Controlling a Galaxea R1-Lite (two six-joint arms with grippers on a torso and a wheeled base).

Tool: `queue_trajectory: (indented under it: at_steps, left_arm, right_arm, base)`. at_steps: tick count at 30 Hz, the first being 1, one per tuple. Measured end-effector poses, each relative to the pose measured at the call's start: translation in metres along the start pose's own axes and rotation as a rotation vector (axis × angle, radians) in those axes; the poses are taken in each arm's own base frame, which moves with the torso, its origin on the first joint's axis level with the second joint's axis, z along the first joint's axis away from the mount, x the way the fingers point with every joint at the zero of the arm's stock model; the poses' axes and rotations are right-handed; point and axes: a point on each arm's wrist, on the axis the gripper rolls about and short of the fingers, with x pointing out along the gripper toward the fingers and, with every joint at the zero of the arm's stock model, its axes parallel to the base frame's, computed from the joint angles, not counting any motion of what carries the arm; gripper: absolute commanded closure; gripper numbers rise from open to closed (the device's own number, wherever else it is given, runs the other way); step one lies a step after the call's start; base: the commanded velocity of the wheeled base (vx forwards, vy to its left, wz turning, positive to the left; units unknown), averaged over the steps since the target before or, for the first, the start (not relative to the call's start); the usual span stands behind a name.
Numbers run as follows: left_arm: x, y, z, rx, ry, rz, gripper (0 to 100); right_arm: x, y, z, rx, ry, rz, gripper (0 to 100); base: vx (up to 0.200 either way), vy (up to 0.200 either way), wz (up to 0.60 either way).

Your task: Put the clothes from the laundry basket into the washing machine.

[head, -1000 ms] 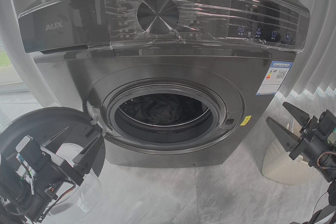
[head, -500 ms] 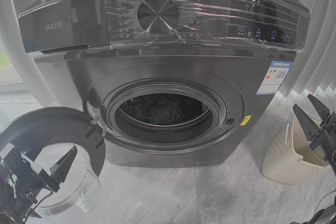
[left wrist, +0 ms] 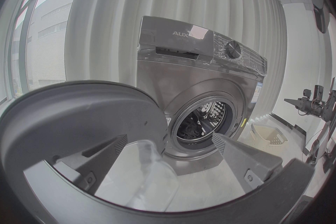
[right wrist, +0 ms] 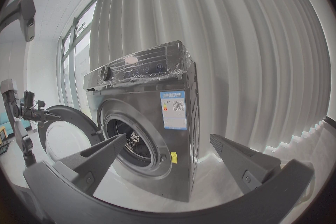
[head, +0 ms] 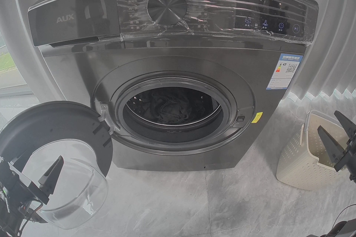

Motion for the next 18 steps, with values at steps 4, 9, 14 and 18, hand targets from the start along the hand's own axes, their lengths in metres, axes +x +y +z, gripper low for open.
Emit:
queue_trajectory:
  at_steps: [4, 9, 14, 18]
  left_arm:
    - [-0.012, 0.005, -0.002, 0.005, -0.003, 0.006, 0]
    - [-0.027, 0.012, -0.006, 0.008, -0.007, 0.022, 0]
    - [-0.039, 0.016, -0.010, 0.006, -0.023, 0.050, 0]
    - [-0.050, 0.019, -0.015, 0.007, -0.029, 0.073, 0]
  right_arm:
    - [-0.020, 0.002, 0.001, -0.020, 0.018, -0.018, 0]
    - [-0.048, 0.005, 0.003, -0.042, 0.007, -0.058, 0]
    - [-0.077, 0.010, -0.004, -0.052, 0.014, -0.090, 0]
    - [-0.099, 0.016, -0.018, -0.048, 0.057, -0.108, 0]
  base:
    - [-0.100, 0.000, 0.00]
    - [0.000, 0.000, 0.00]
    - [0.000, 0.000, 0.00]
    - [-0.150, 0.000, 0.00]
